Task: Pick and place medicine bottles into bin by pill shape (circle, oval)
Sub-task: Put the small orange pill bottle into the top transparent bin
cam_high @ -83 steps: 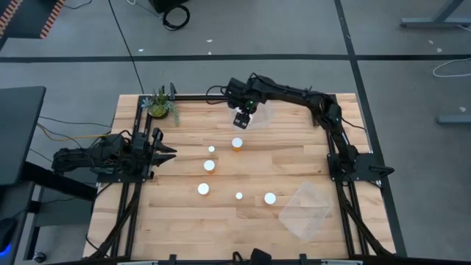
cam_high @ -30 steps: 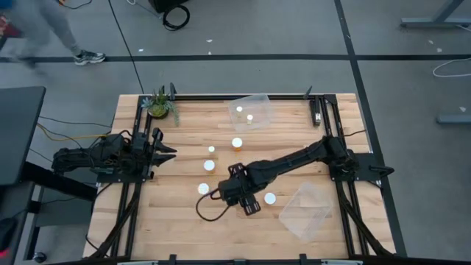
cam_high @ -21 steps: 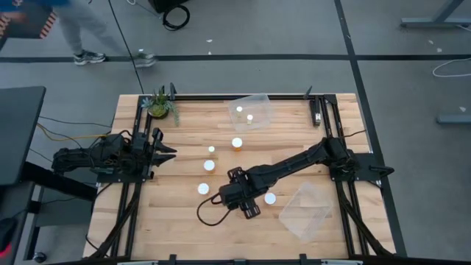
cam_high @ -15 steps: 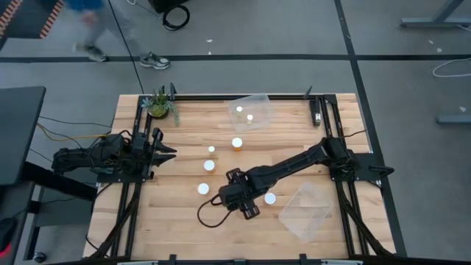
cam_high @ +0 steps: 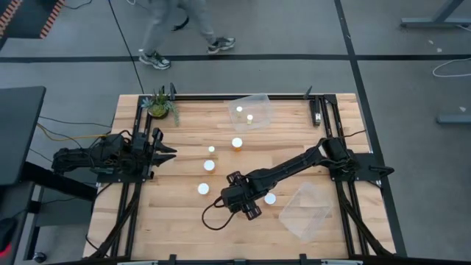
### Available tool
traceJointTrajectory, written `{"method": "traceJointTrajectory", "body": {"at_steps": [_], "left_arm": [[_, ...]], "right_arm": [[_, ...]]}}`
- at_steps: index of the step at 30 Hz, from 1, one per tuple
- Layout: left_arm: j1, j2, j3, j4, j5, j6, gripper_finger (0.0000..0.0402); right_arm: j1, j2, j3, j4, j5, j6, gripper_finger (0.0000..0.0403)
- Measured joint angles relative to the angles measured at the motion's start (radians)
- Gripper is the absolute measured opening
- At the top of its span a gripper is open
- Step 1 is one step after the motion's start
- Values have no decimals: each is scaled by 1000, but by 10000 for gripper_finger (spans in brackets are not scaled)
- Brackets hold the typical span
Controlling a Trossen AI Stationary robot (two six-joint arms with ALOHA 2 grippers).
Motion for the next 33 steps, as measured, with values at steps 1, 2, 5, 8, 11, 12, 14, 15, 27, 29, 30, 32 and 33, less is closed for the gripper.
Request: {"method": "traceJointTrajectory", "body": {"at_steps": [1,2,5,8,11,12,14,15,27,29,30,32,33], "left_arm": [[0,0,0,0,0,0,80],[0,0,0,0,0,0,82],[0,0,0,0,0,0,86],[0,0,0,0,0,0,87],[0,0,0,0,0,0,83],[0,0,0,0,0,0,81],[0,0,0,0,0,0,79],[0,0,0,0,0,0,78],[0,0,0,0,0,0,85],[0,0,0,0,0,0,82],[0,0,0,0,0,0,81],[0,0,0,0,0,0,79],[0,0,0,0,0,0,78]], "right_arm": [[0,0,-9,7,0,0,244],[0,0,-18,12,0,0,242],[0,0,-38,32,0,0,230],[-1,0,-42,43,1,1,210],[-1,0,-42,50,1,2,188],[-1,0,-42,50,1,2,179],[-2,0,-42,50,4,8,163],[-4,0,-42,50,5,9,155],[-21,0,-24,8,5,16,132],[-23,0,-6,8,5,14,133],[-23,0,6,-3,6,11,132],[-22,0,34,-34,15,1,129],[-22,0,46,-43,27,-7,127]]}}
